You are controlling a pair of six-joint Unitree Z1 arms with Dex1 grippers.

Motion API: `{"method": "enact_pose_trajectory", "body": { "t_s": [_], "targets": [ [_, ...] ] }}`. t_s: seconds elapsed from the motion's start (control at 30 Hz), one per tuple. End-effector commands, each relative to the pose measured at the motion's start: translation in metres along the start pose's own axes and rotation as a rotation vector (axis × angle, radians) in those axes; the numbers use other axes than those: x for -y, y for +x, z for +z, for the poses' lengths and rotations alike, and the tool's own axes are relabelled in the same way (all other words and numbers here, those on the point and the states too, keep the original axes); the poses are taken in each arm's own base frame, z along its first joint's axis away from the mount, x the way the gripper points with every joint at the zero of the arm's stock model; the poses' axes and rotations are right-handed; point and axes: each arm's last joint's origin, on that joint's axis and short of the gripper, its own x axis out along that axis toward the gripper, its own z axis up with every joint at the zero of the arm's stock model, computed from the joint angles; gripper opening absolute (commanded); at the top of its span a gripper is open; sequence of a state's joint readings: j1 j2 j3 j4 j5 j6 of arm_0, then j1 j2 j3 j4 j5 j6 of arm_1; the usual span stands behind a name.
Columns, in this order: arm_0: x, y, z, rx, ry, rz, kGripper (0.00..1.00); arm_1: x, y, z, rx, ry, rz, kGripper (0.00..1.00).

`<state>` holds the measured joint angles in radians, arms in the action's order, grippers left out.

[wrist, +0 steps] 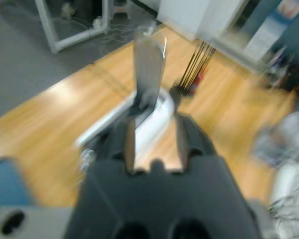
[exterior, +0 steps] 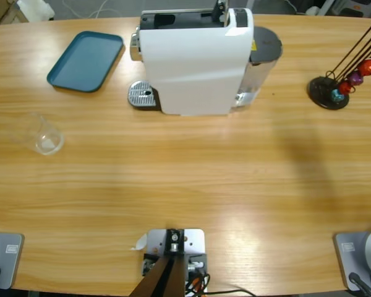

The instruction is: Pour coffee

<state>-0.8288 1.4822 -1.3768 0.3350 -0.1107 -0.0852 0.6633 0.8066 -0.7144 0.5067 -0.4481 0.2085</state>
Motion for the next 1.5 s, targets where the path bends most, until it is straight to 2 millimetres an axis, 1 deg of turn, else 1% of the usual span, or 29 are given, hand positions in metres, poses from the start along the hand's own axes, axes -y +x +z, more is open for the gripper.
{"method": "enact_pose_trajectory", "body": {
  "t_s": [0.03,0.07,0.13,0.2,0.23,0.3,0.43,0.53,0.57,0.63,0.7,0.73,0.77,0.83,0.87,0.9,0.93,1.03,1.1,1.2,1.23,1.4,1.5],
  "targets": [
    [0.007,-0.091,-0.122,-0.216,0.2,0.112,0.982,0.008,0.085,-0.025,-0.138,0.172,-0.23,0.698],
    [0.004,-0.102,-0.137,-0.231,0.199,0.125,0.982,0.006,0.096,-0.027,-0.144,0.176,-0.213,0.639],
    [0.001,-0.115,-0.156,-0.244,0.197,0.141,0.982,0.004,0.113,-0.028,-0.161,0.181,-0.202,0.632],
    [0.0,-0.122,-0.167,-0.255,0.191,0.143,0.982,0.006,0.126,-0.03,-0.169,0.195,-0.213,0.628],
    [0.0,-0.122,-0.17,-0.267,0.184,0.145,0.982,0.008,0.13,-0.03,-0.168,0.206,-0.223,0.624],
    [-0.001,-0.121,-0.172,-0.276,0.174,0.145,0.982,0.013,0.136,-0.031,-0.165,0.215,-0.237,0.513],
    [0.0,-0.119,-0.17,-0.278,0.153,0.148,0.982,0.016,0.15,-0.032,-0.161,0.222,-0.242,0.508],
    [0.0,-0.118,-0.17,-0.281,0.15,0.149,0.982,0.02,0.155,-0.032,-0.151,0.23,-0.242,0.503],
    [-0.001,-0.118,-0.171,-0.284,0.148,0.149,0.982,0.02,0.156,-0.031,-0.151,0.229,-0.239,0.499],
    [-0.001,-0.117,-0.172,-0.287,0.145,0.15,0.982,0.021,0.158,-0.032,-0.148,0.224,-0.239,0.376],
    [-0.001,-0.117,-0.173,-0.29,0.143,0.15,0.982,0.024,0.158,-0.032,-0.142,0.229,-0.245,0.37],
    [-0.001,-0.117,-0.173,-0.29,0.143,0.15,0.982,0.025,0.159,-0.032,-0.14,0.229,-0.245,0.33],
    [-0.001,-0.117,-0.173,-0.292,0.143,0.15,0.982,0.025,0.159,-0.032,-0.139,0.225,-0.245,0.266],
    [-0.001,-0.117,-0.174,-0.295,0.141,0.149,0.982,0.025,0.16,-0.032,-0.142,0.221,-0.242,0.259],
    [-0.001,-0.117,-0.175,-0.296,0.134,0.151,0.982,0.025,0.16,-0.032,-0.142,0.221,-0.242,0.239],
    [-0.001,-0.117,-0.175,-0.295,0.13,0.152,0.982,0.025,0.16,-0.032,-0.143,0.217,-0.243,0.171],
    [-0.001,-0.117,-0.175,-0.295,0.129,0.151,0.982,0.025,0.16,-0.033,-0.143,0.213,-0.242,0.14],
    [-0.001,-0.117,-0.175,-0.295,0.128,0.153,0.982,0.025,0.161,-0.033,-0.147,0.207,-0.233,0.135],
    [-0.001,-0.117,-0.175,-0.294,0.126,0.153,0.982,0.025,0.162,-0.033,-0.147,0.2,-0.233,0.062],
    [-0.001,-0.117,-0.175,-0.291,0.123,0.153,0.979,0.026,0.162,-0.033,-0.144,0.203,-0.238,0.039],
    [-0.001,-0.118,-0.175,-0.291,0.123,0.153,0.977,0.026,0.161,-0.033,-0.14,0.2,-0.239,0.001],
    [-0.001,-0.117,-0.176,-0.295,0.118,0.154,0.977,0.028,0.151,-0.021,-0.074,0.203,-0.245,0.0],
    [-0.001,-0.115,-0.176,-0.301,0.117,0.157,0.977,0.028,0.145,-0.018,-0.086,0.199,-0.253,0.0]
  ]
}}
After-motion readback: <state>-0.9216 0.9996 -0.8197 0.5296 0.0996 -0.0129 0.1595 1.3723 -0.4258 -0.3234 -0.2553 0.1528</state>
